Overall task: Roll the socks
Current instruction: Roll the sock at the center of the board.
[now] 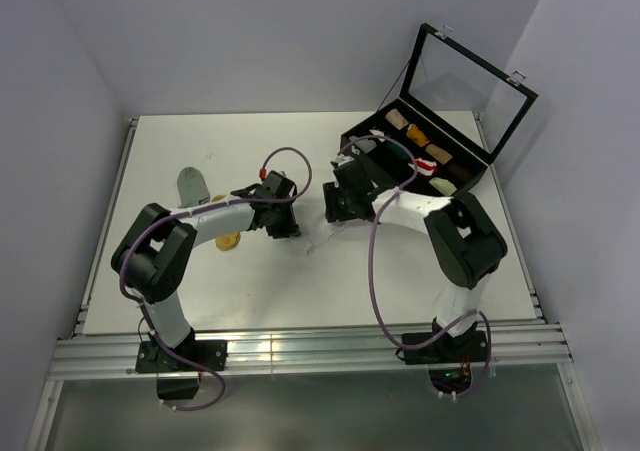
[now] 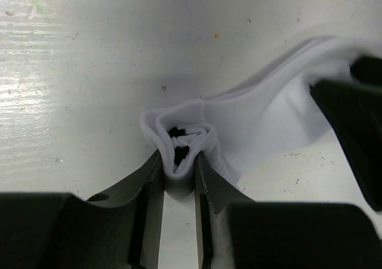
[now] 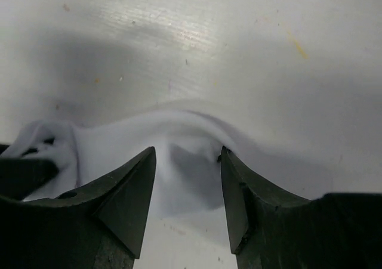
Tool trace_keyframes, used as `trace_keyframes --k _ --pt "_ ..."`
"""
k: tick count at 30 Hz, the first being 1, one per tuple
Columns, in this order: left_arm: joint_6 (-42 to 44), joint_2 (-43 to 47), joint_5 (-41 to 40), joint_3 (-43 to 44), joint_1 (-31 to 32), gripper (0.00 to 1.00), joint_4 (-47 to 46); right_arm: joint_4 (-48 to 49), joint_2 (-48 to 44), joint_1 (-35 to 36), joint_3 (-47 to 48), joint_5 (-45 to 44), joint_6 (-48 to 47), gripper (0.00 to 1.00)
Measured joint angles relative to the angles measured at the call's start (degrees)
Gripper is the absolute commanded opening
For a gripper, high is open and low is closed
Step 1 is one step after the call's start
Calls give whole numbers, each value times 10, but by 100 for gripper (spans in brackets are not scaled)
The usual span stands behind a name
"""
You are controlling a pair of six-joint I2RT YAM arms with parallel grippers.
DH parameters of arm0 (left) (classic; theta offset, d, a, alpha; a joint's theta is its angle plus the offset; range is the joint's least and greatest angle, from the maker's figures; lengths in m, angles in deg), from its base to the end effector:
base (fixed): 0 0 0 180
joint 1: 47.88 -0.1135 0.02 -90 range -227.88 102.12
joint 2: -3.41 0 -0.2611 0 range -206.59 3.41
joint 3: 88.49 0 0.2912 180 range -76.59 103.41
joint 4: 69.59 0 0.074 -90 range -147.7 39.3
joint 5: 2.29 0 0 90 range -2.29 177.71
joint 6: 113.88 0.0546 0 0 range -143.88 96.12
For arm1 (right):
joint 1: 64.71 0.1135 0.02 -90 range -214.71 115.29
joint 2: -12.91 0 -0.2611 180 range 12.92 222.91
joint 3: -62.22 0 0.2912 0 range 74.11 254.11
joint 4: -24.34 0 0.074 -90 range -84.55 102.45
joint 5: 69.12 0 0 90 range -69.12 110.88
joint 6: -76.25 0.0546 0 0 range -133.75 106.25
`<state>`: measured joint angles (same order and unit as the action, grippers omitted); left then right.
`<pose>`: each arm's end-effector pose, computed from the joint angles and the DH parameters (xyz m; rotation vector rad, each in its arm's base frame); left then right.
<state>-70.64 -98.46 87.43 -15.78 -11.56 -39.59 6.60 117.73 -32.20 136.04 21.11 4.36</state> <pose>0.3176 -0.2331 0.1167 -0.2469 2.6825 -0.4878 0.3551 0.2266 0.1193 -0.3105 2.4429 0.4008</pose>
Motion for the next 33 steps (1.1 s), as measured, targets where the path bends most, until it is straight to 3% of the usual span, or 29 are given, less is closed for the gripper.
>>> trace_keyframes --k 6,11,19,33 --pt "-10 -3 -4 8 1 5 11 48 -134 33 -104 -33 -4 57" --pt "-12 -4 -6 11 2 5 16 125 -210 128 -167 -88 -29 57" --pt "-21 -7 -6 14 2 4 20 180 -159 236 -174 -147 -74 57" --pt "-22 -12 -4 23 2 4 29 203 -59 300 -156 -241 -150 55"
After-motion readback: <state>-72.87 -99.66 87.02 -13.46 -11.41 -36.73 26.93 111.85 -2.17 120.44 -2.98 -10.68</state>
